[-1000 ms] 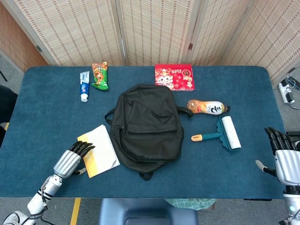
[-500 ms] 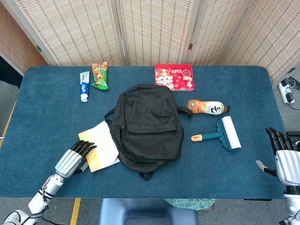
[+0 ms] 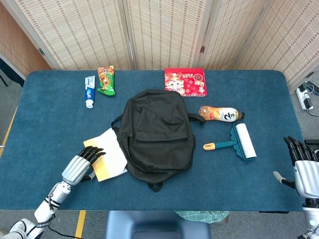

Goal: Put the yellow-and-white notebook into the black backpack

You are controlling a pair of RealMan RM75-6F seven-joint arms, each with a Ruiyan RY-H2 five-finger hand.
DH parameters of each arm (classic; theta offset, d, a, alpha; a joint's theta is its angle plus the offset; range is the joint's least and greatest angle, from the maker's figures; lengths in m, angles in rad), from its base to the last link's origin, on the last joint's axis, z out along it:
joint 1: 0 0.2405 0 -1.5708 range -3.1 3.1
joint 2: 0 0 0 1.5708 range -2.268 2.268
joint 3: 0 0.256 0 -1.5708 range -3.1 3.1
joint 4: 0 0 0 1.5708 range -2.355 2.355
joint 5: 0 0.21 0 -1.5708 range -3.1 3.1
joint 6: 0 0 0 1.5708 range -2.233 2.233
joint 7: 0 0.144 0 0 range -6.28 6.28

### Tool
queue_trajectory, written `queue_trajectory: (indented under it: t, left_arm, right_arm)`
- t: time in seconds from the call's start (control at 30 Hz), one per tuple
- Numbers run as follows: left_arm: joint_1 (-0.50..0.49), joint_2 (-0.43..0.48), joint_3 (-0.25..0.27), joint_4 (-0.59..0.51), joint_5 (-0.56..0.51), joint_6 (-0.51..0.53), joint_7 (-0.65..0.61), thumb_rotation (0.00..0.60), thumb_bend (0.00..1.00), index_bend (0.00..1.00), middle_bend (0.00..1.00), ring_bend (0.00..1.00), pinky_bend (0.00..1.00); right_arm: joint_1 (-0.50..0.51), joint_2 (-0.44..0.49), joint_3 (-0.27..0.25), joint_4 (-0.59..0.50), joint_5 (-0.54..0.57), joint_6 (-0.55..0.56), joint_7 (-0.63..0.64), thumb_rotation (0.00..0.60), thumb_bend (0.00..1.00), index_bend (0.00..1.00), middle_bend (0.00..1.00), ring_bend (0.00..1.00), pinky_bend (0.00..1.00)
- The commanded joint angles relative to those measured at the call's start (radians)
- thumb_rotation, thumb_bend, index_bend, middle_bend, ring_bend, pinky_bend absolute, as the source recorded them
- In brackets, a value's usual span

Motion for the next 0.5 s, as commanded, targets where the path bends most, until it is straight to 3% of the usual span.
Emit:
queue_trajectory:
  t: [0.03, 0.5]
  left_arm:
    - [-0.001, -0.004, -0.005, 0.001, -0.004, 0.007, -0.013, 0.6, 0.5, 0.27, 0.2, 0.17, 0.17]
    - [0.019, -0.075, -0.029, 0.066, -0.026, 0.075, -0.099, 0.6, 0.46, 0.42, 0.25, 0.22, 0.2]
  right_arm:
    - [-0.002, 0.001, 0.0, -0.001, -0.001, 0.002, 0.0, 0.6, 0.05, 0.0, 0.11, 0.12, 0.12]
    - [0.0, 0.001, 0.001, -0.005, 0.006, -0.007, -0.005, 0.6, 0.05, 0.0, 0.11, 0.12, 0.12]
